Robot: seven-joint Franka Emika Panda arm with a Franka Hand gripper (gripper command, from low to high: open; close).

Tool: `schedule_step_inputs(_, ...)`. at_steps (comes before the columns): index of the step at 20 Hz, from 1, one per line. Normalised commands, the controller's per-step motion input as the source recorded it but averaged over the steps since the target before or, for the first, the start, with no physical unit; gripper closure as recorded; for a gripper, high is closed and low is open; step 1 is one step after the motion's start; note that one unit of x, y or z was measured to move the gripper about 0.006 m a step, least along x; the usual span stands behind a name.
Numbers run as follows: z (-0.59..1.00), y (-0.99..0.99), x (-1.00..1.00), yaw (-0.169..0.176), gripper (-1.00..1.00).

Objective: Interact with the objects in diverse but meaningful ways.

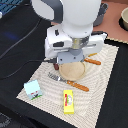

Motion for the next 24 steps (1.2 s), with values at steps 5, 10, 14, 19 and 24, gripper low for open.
schedule_step_inputs(5, 0.65, 0.65, -0.01, 0.167, -1.00)
schedule_step_inputs(10, 0.32, 0.54, -0.11, 0.138, -1.00)
schedule_step_inputs(14, -0.10, 0.26, -0.41, 0.078, -1.00)
schedule_step_inputs(19, -0.34, 0.02, -0.61, 0.022, -1.00)
schedule_step_inputs(24, -0.33, -0.08, -0.77, 0.000, -1.00)
